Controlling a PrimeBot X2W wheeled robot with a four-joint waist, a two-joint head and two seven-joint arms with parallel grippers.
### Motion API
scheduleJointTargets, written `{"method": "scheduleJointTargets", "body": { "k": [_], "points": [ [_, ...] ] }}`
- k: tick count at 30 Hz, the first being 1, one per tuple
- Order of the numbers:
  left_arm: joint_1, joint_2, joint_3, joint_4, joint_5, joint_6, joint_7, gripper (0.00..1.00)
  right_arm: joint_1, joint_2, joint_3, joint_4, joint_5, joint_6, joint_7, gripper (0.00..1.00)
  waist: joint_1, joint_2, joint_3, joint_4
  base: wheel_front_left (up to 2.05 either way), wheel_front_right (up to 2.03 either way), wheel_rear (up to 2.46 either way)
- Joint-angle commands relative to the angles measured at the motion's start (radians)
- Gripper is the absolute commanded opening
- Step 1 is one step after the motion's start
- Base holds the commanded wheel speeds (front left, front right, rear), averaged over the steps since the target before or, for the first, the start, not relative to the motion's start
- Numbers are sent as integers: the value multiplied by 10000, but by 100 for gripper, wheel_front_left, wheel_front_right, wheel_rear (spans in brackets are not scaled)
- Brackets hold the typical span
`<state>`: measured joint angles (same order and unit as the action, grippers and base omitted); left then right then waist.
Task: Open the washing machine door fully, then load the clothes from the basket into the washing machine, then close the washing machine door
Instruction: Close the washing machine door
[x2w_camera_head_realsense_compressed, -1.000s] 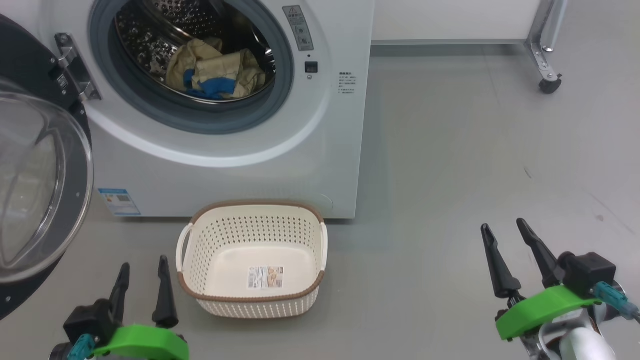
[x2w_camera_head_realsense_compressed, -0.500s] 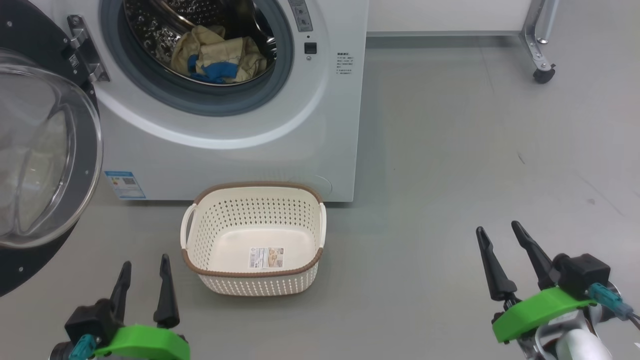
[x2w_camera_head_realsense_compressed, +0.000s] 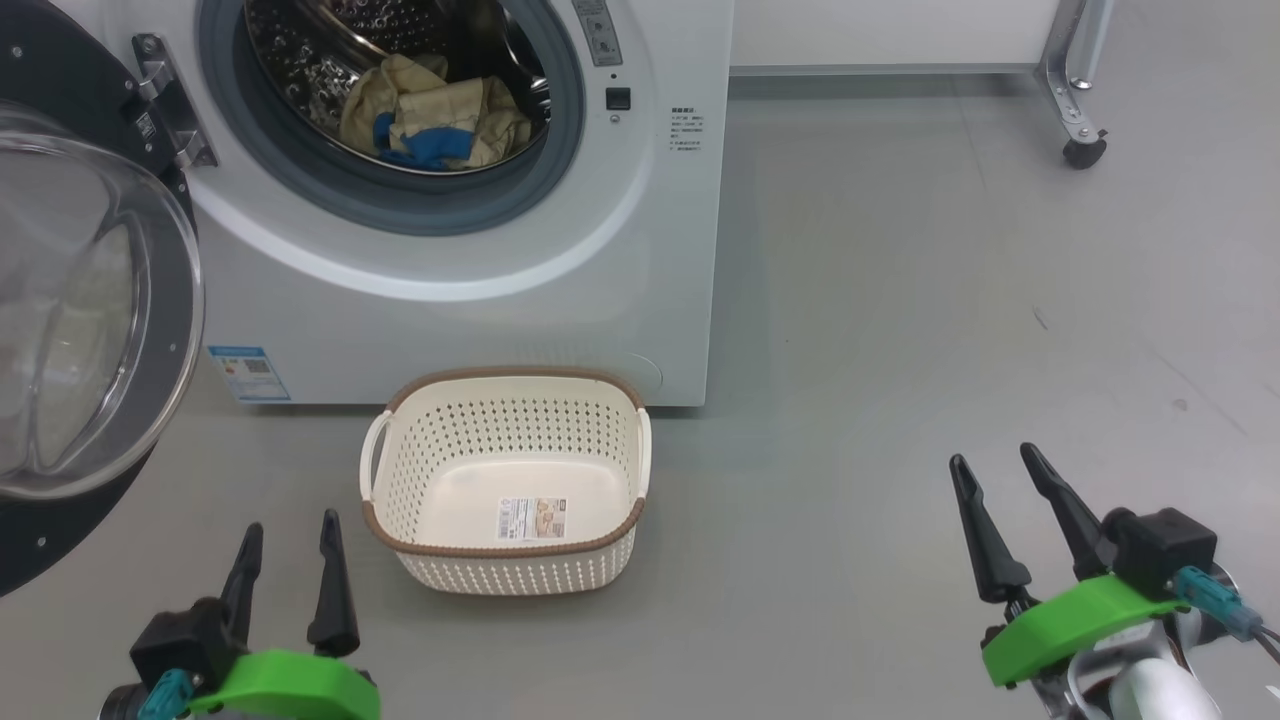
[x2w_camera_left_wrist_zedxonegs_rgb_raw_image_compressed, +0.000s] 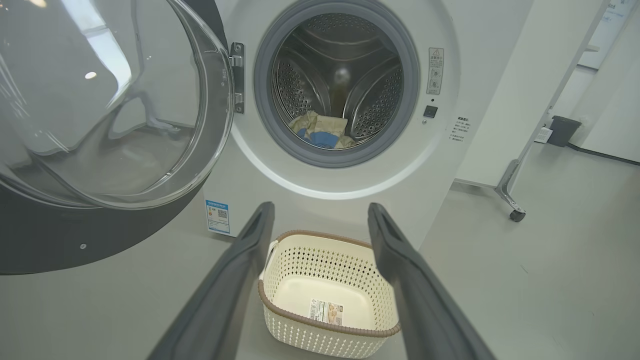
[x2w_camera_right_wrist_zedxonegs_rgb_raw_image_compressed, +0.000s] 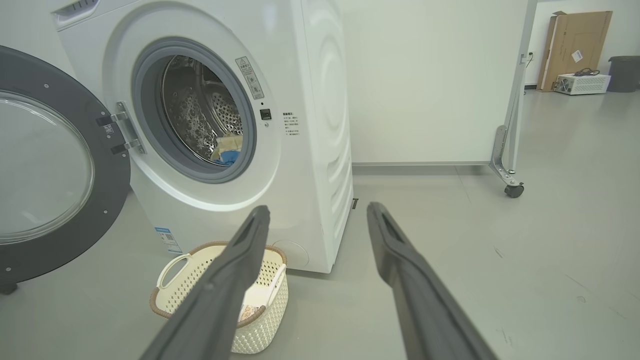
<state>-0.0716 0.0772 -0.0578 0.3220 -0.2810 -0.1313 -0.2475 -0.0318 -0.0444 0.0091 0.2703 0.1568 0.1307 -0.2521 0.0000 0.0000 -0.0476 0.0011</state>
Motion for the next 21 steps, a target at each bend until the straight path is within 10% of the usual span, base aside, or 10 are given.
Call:
{"method": "scheduleJointTargets", "body": {
  "k": [1,21],
  "points": [
    [-371,166,340,-292,129,6,-143,100,-529,-58,243,-285,-11,0,-97,100,0,0,12,3,0,0,0],
    [-565,80,324,-64,274,6,-143,100,-362,-58,167,-334,115,0,-97,100,0,0,112,859,0,0,0]
  ]
}}
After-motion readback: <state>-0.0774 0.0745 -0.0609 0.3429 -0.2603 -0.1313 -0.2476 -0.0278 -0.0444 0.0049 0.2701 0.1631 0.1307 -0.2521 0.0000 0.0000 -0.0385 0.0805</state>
